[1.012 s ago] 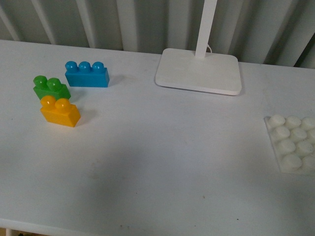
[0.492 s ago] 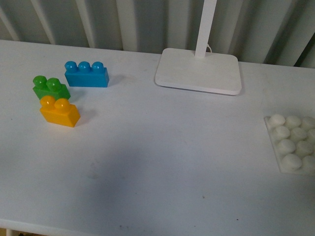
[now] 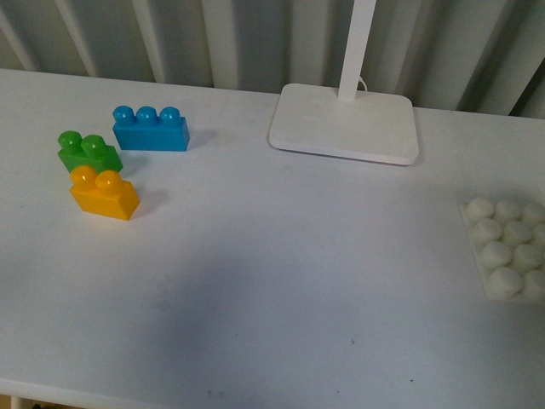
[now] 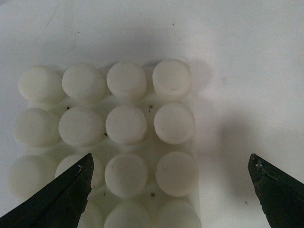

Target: Insert yellow block into base center

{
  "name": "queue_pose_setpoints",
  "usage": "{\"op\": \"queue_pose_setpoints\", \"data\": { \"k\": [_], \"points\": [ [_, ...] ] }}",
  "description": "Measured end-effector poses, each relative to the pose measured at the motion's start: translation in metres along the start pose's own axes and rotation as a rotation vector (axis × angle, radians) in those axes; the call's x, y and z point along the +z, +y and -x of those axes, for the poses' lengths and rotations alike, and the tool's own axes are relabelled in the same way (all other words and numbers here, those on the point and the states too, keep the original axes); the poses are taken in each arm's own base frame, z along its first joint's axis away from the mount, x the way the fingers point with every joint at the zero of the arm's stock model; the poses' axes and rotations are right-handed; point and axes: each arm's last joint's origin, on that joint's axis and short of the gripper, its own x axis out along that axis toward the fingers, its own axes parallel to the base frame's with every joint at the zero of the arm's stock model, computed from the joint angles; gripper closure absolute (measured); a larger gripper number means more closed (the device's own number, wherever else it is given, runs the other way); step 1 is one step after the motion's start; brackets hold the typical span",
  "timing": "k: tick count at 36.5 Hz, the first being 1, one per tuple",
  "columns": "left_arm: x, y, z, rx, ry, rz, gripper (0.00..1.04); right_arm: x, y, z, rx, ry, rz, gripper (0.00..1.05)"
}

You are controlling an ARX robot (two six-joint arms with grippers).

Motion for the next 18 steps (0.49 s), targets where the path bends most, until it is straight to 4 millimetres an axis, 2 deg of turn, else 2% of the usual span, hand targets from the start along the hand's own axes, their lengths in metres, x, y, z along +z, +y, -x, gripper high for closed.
{"op": "queue_pose_setpoints", "data": {
  "k": [9, 18],
  "points": [
    [0.000, 0.000, 0.000, 0.000, 0.000, 0.000, 0.06, 0.001, 0.006, -0.022, 0.034, 0.043, -0.049, 0.09],
    [0.000, 0.000, 0.000, 0.000, 0.000, 0.000, 0.06, 0.004, 0.019, -0.027, 0.046, 0.060, -0.063, 0.09]
  ]
}}
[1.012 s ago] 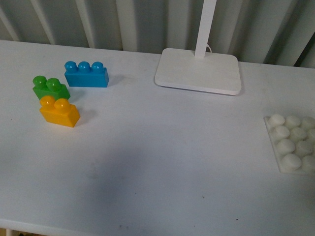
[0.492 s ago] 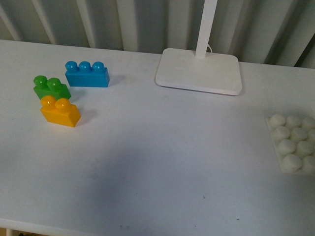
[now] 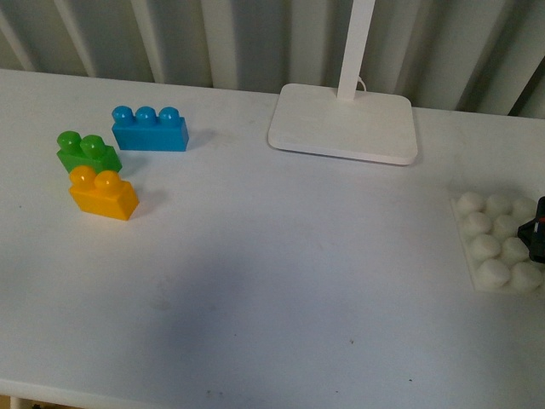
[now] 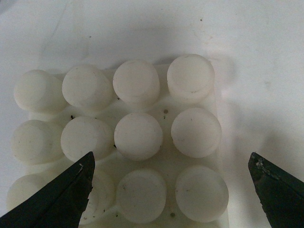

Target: Insert yellow block into base center

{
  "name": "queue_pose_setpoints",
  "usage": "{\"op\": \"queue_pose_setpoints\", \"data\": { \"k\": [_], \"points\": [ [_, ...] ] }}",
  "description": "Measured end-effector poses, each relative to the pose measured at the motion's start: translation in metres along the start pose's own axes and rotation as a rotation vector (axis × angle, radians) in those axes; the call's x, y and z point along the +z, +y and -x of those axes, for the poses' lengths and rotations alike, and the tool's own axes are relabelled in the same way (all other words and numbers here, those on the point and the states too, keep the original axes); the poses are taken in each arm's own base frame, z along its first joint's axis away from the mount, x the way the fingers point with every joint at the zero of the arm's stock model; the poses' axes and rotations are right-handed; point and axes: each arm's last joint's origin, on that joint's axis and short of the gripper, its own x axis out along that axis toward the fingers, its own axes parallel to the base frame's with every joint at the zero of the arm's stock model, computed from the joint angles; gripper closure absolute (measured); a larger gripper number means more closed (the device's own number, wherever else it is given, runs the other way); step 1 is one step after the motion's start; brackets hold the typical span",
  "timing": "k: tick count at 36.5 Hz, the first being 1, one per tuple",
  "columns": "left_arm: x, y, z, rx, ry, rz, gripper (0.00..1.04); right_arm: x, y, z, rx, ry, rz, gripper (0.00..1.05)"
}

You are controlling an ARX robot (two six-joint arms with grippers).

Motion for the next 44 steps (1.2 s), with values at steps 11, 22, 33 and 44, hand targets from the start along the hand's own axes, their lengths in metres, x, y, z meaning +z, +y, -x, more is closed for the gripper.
{"op": "queue_pose_setpoints", "data": {
  "k": [11, 22, 33, 44],
  "points": [
    [0.000, 0.000, 0.000, 0.000, 0.000, 0.000, 0.06, -0.013, 0.052, 0.004, 0.096, 0.046, 0.055, 0.09],
    [0.000, 0.000, 0.000, 0.000, 0.000, 0.000, 0.06, -0.025, 0.100, 0.003, 0.126, 0.078, 0.031, 0.09],
    [0.000, 0.000, 0.000, 0.000, 0.000, 0.000, 0.06, -0.020, 0.167, -0.011, 0.156, 0.082, -0.004, 0.09],
    [0.000, 0.000, 0.000, 0.000, 0.000, 0.000, 0.06, -0.018, 0.219, -0.019, 0.211, 0.095, -0.026, 0.09]
  ]
}}
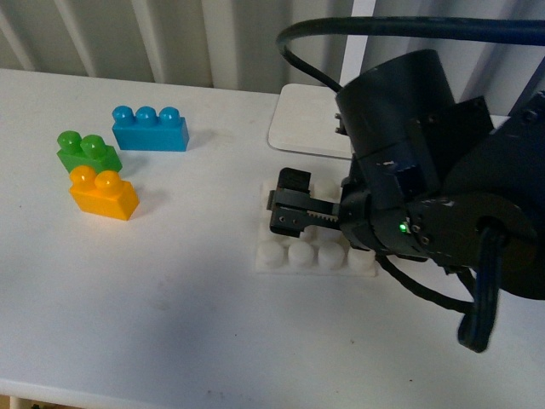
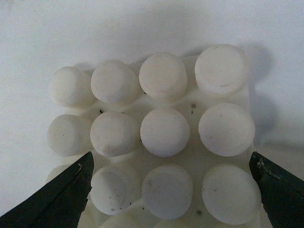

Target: Insert yellow block into base center

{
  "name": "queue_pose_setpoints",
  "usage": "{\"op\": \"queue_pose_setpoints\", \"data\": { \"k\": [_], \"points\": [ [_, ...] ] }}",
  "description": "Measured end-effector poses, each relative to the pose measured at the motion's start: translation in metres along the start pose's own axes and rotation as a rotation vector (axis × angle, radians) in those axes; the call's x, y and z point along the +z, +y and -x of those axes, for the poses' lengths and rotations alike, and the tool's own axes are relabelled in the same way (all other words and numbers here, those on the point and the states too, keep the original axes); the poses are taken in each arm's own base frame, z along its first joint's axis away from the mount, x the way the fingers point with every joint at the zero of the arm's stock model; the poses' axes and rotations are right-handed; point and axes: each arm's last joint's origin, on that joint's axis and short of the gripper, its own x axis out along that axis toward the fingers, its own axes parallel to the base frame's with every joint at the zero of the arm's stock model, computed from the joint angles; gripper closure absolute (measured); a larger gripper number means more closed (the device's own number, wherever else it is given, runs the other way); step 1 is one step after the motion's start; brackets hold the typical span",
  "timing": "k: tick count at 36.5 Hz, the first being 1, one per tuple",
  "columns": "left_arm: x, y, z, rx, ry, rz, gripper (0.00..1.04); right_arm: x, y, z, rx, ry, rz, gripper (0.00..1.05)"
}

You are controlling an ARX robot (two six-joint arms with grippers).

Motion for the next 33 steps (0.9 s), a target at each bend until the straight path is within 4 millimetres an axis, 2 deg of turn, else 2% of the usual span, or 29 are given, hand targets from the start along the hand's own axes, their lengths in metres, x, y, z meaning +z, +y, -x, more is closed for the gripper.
{"op": "queue_pose_setpoints", "data": {
  "k": [16, 33],
  "points": [
    [0.000, 0.000, 0.000, 0.000, 0.000, 0.000, 0.06, 0.004, 0.041, -0.019, 0.043, 0.007, -0.001, 0.09],
    [0.000, 0.000, 0.000, 0.000, 0.000, 0.000, 0.06, 0.005, 0.068, -0.029, 0.074, 0.011, -0.015, 0.09]
  ]
}}
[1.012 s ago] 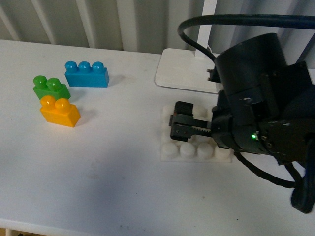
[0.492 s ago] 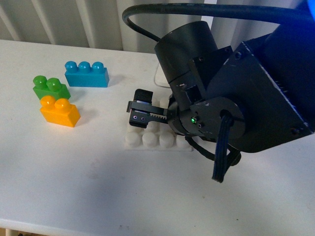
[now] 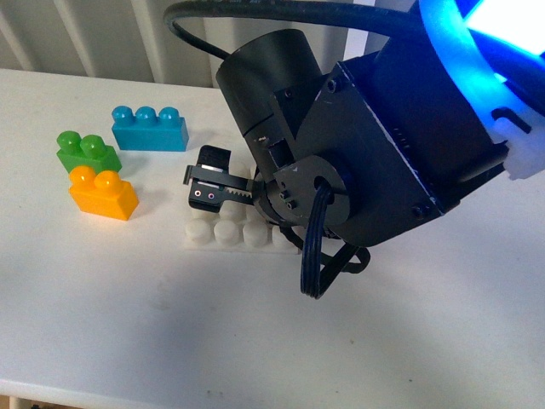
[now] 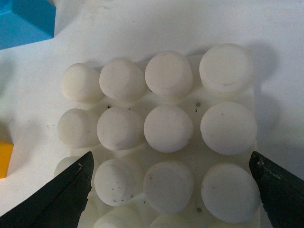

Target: Insert yellow block into base center

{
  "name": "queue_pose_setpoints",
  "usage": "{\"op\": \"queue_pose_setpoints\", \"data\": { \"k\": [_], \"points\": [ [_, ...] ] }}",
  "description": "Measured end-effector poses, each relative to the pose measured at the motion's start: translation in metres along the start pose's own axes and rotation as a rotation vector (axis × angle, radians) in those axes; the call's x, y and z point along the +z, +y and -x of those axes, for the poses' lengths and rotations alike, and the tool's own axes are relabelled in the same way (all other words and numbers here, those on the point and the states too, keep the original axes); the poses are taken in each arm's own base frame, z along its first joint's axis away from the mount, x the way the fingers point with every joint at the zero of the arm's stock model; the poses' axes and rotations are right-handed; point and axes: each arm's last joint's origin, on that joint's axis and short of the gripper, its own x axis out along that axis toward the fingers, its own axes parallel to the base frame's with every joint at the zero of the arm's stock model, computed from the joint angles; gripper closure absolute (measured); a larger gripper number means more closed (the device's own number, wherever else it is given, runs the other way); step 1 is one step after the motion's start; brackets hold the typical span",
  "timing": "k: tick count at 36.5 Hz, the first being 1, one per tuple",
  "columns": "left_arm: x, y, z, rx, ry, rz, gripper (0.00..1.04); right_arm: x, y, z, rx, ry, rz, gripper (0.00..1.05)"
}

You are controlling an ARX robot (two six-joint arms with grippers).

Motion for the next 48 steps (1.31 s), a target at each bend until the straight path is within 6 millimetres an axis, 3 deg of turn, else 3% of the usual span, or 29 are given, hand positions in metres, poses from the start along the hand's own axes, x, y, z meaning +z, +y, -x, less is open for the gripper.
{"op": "queue_pose_setpoints", "data": {
  "k": [12, 23, 29, 35, 40, 43, 48],
  "points": [
    [0.000, 0.000, 0.000, 0.000, 0.000, 0.000, 0.06, 0.001, 0.002, 0.000, 0.015, -0.018, -0.015, 0.09],
    [0.000, 0.000, 0.000, 0.000, 0.000, 0.000, 0.06, 0.009, -0.040, 0.030, -0.005, -0.073, -0.096, 0.09],
    [0.000, 0.000, 0.000, 0.000, 0.000, 0.000, 0.06, 0.039, -0.080, 0.089, 0.013, -0.227, -0.161, 0.09],
    [0.000, 0.000, 0.000, 0.000, 0.000, 0.000, 0.06, 0.046, -0.116, 0.149, 0.016, -0.324, -0.172, 0.09],
    [0.000, 0.000, 0.000, 0.000, 0.000, 0.000, 0.06, 0.035, -0.140, 0.189, -0.019, -0.440, -0.116, 0.13],
    [0.000, 0.000, 0.000, -0.002, -0.001, 0.000, 0.06, 0.021, -0.157, 0.213, -0.100, -0.700, 0.012, 0.25],
    [0.000, 0.000, 0.000, 0.000, 0.000, 0.000, 0.06, -0.014, -0.182, 0.257, -0.175, -0.854, 0.207, 0.47]
  ]
}}
